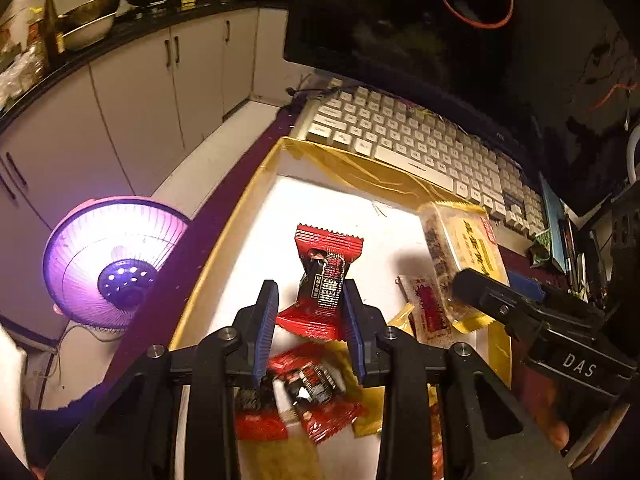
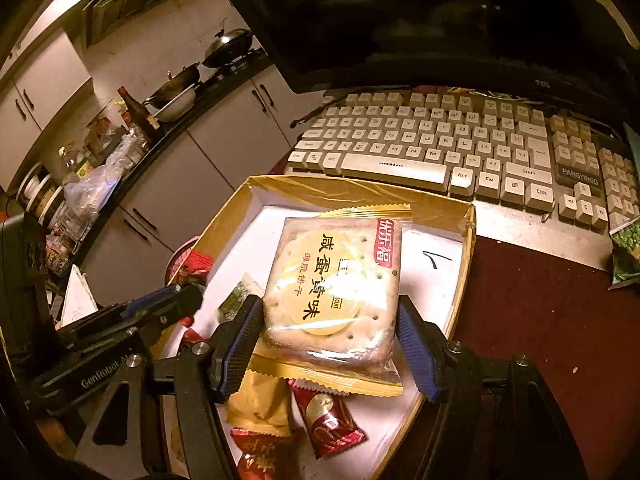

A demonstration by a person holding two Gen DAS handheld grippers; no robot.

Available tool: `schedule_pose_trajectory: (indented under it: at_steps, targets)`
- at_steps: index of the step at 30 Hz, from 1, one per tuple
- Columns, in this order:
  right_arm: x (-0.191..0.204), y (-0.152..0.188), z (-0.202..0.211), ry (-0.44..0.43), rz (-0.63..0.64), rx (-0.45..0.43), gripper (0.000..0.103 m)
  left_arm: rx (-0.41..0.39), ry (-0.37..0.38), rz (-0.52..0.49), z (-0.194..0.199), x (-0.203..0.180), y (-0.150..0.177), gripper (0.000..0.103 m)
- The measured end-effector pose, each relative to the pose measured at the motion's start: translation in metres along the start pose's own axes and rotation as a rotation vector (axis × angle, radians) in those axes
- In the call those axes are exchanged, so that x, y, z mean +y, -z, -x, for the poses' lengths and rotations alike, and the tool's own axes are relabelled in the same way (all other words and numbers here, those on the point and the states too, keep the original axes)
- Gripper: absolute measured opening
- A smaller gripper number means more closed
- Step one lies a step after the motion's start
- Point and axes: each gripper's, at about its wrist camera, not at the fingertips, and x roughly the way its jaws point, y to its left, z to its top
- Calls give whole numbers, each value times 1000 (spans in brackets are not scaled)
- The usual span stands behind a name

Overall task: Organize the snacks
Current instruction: 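Carry biscuit pack and red candy over the tray and open both tools, then move right tool to the green pea pouch by the notebook and grasp it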

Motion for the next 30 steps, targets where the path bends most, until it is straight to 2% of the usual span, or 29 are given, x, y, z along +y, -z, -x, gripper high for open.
schedule_pose_trajectory:
  at_steps: [3,5,11,13,15,17,19,20,23,27,30]
  targets:
    - [-2,-6,-12,23,-4,23,68,51,-3,-13,-14,-5,-6,29]
    - [-5,-5,-20,40,-23,32,68,72,22,-26,-23,-10,-11,29]
    - [-3,-1,-23,64,13,-16,68,133,-11,-34,-44,-17,-12,34]
    - [-7,-2,-20,17,0,-35,72,154,-5,-21,-45,-17,-9,40]
    - [-14,-1,-15,-30,-40,-58,72,125,17,7,-35,-17,-6,40]
    - [-20,-1,-3,-57,-77,-84,73,56,40,13,-11,-22,-2,50]
    - [-25,1,17,-70,-99,-126,74,-16,37,16,14,-28,5,72]
    - [-27,4,31,-88,-95,-157,74,-57,30,29,29,-30,11,75]
    - [-39,18,61,-100,-100,-188,75,-109,44,40,54,-41,24,77]
    - [-75,41,96,-127,-112,-182,76,-128,123,27,69,-69,44,77]
    - [-108,49,114,-69,-121,-181,76,-132,153,-24,69,-97,51,77]
